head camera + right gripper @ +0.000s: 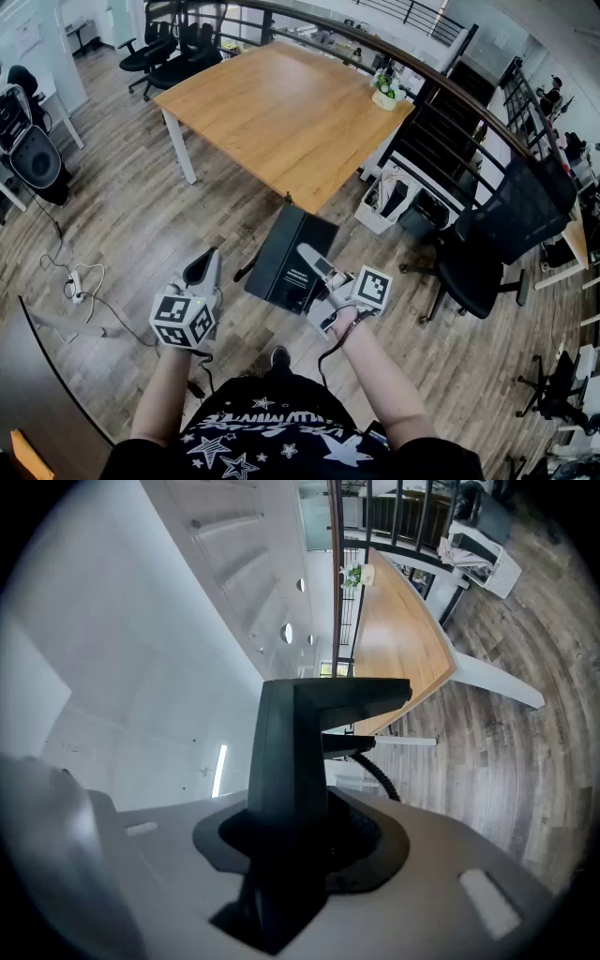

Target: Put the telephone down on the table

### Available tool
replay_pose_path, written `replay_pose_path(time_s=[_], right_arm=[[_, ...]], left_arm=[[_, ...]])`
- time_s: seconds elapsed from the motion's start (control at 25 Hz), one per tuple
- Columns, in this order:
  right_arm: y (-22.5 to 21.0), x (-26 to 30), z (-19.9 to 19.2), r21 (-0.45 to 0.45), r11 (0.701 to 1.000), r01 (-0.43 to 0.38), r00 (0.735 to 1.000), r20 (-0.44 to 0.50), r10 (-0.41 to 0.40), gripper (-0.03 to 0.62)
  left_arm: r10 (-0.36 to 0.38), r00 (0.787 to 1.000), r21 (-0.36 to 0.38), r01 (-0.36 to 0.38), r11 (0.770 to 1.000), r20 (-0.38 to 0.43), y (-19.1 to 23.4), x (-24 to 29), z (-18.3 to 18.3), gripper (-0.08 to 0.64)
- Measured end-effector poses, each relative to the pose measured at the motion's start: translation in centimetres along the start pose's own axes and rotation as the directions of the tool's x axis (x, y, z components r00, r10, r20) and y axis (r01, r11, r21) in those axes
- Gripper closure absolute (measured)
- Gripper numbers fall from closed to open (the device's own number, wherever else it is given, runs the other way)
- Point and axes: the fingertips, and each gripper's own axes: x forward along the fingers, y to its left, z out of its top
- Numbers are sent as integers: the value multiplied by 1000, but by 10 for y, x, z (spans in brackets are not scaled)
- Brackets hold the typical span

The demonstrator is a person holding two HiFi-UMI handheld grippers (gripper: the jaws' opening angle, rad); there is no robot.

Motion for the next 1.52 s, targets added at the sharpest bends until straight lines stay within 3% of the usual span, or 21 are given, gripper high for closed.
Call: replay_pose_path(time_s=[0.6,1.0,1.28,1.52], right_arm=[[15,-8,-43,-15,1000,-6,1000,8,6,426],[14,5,-82,11,1000,17,1000,-6,-17,426],[-6,27,-88,22,1000,22,1000,-18,-21,426],[-19,74,-51,34,999,-1,1000,-21,2,426]], left_arm=[[-18,1000,13,18,1000,0,1,-43,-9,557],[23,999,-19,-23,1000,-23,43,-99,-25,557],[5,999,-33,-6,999,-45,69,-89,-37,557],[3,999,-47,-5,999,-41,99,-45,-26,557]])
